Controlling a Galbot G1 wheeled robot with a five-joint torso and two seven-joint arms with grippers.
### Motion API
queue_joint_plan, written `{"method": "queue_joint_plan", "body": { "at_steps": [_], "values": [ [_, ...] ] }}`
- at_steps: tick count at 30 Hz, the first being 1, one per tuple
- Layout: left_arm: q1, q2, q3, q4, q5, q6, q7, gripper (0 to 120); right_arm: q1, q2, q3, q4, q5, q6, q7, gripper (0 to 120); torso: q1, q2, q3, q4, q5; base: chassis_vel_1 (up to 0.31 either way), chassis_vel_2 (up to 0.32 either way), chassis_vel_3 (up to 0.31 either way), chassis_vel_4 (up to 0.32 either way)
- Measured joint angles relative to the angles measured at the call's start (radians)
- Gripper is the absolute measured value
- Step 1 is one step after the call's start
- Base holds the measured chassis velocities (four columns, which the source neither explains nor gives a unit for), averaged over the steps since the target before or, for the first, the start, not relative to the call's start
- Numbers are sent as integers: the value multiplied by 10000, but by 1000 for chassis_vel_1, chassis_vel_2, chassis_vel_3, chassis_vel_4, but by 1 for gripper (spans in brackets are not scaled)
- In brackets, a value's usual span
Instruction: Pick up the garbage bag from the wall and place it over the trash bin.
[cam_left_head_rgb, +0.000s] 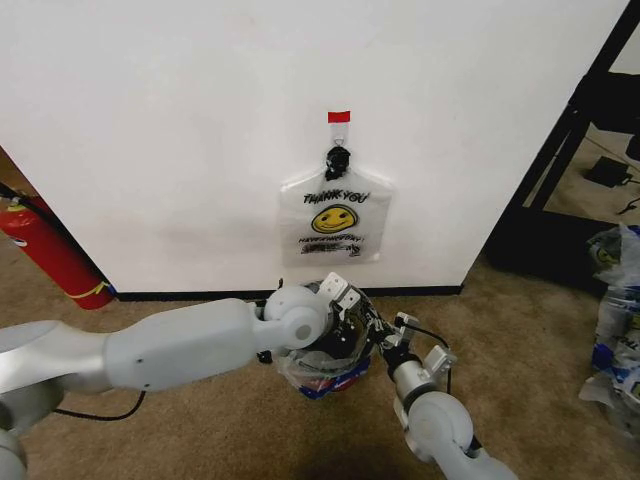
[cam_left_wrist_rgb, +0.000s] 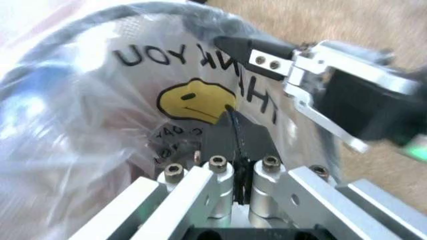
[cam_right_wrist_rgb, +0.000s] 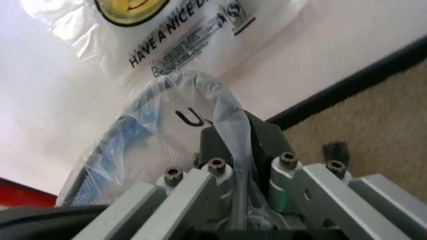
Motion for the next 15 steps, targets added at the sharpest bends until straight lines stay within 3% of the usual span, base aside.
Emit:
{"method": "queue_joint_plan", "body": {
  "at_steps": [2, 3, 4, 5, 6, 7, 8, 10, 11, 13, 14, 15],
  "values": [
    [914, 574, -1385, -521, 467, -290, 266, 0, 12, 239, 58, -158, 290, -12, -35, 2, 0, 0, -1, -1, -6, 0, 0, 0, 0],
    [1032, 633, -1525, -566, 530, -352, 301, 0, 15, 261, 63, -178, 308, -12, -41, 2, -1, 0, -2, -1, 0, 0, 0, 0, 0],
    [2202, 1219, -2598, -843, 1281, -1087, 798, 0, 49, 455, 95, -391, 399, -12, -137, 2, -1, 0, 0, 3, -1, 0, 0, 0, 0],
    [2771, 1460, -3174, -942, 1640, -1408, 1112, 0, 80, 543, 103, -527, 408, -12, -181, 2, 0, -1, 2, 1, -17, 0, 0, 0, 0],
    [2771, 1460, -3174, -942, 1640, -1408, 1112, 0, 80, 543, 103, -527, 408, -12, -181, 2, 0, -1, 2, 1, -17, 0, 0, 0, 0],
    [3474, 1696, -4065, -1069, 1958, -1752, 1380, 0, 122, 644, 101, -730, 390, -4, -235, 2, 0, -1, 1, 3, -18, 0, 0, 0, 0],
    [4207, 1853, -4920, -1231, 2115, -2102, 1514, 0, 153, 753, 103, -925, 330, 18, -272, 2, -1, 0, 0, 9, 8, 0, 0, 0, 0],
    [5027, 1828, -5674, -1324, 2240, -2536, 1679, 0, 23, 917, 231, -1047, 129, 88, -357, 2, -2, 0, 0, 17, 6, 0, 0, 0, 0],
    [5531, 1756, -6161, -1414, 2411, -2704, 1788, 3, -101, 957, 320, -1081, -6, 162, -379, 2, -1, -2, 1, -9, -21, 0, 0, 0, 0],
    [5907, 1702, -6534, -1548, 2521, -2783, 1818, 6, -129, 976, 344, -1099, -70, 181, -380, 2, 0, -2, 1, -10, -19, 0, 0, 0, 0],
    [6525, 1626, -7059, -1811, 2655, -2824, 1858, 11, -136, 999, 346, -1122, -147, 195, -380, 2, -2, -1, -1, -11, 12, 0, 0, 0, 0],
    [6879, 1555, -7334, -1960, 2739, -2829, 1888, 15, -134, 1003, 343, -1141, -196, 198, -377, 2, -1, -1, 0, -9, 10, 0, 0, 0, 0]
  ]
}}
